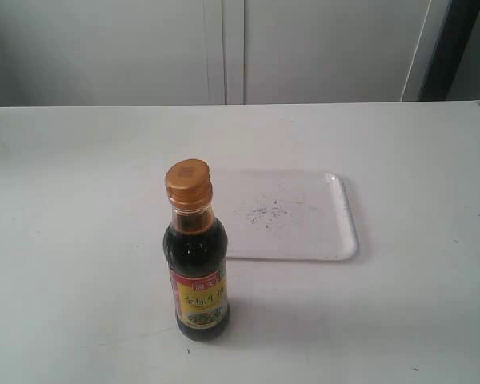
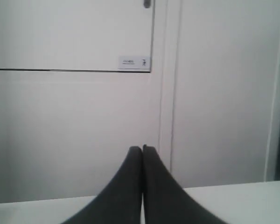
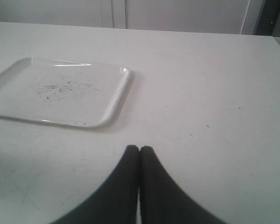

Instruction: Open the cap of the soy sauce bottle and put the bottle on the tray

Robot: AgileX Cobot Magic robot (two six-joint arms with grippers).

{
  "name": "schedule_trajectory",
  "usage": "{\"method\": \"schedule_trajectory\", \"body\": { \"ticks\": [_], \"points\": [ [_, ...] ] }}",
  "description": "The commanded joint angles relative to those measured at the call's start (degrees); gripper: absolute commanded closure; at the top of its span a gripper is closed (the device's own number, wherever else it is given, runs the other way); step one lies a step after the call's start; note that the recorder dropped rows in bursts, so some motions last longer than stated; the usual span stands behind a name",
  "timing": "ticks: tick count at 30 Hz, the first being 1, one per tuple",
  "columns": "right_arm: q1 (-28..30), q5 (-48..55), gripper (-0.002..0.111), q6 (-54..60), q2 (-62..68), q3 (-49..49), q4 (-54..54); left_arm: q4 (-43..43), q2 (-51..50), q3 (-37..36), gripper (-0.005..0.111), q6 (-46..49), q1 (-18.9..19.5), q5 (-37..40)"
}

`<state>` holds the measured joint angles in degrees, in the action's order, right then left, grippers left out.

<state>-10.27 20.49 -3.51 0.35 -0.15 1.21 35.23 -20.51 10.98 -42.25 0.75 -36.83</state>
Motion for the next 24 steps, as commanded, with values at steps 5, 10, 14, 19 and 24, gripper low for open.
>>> {"method": "schedule_trajectory", "body": {
  "ticks": [5, 10, 14, 19, 24],
  "points": [
    [0.0, -0.37, 0.108, -0.19, -0.35, 0.15, 0.13, 25.32, -18.53, 9.43, 0.107, -14.55, 0.25, -17.1],
    [0.0, -0.37, 0.108, -0.19, -0.35, 0.15, 0.13, 29.81, -29.94, 13.52, 0.107, -16.04, 0.13, -28.16],
    [0.0, -0.37, 0.108, -0.19, -0.35, 0.15, 0.13, 32.23, -35.71, 15.62, 0.107, -16.04, -1.41, -32.35],
    [0.0, -0.37, 0.108, -0.19, -0.35, 0.15, 0.13, 32.11, -38.41, 17.35, 0.084, -16.04, -6.95, -32.46],
    [0.0, -0.37, 0.108, -0.19, -0.35, 0.15, 0.13, 28.91, -40.1, 17.71, 0.028, -15.7, -13.09, -33.13]
  ]
}}
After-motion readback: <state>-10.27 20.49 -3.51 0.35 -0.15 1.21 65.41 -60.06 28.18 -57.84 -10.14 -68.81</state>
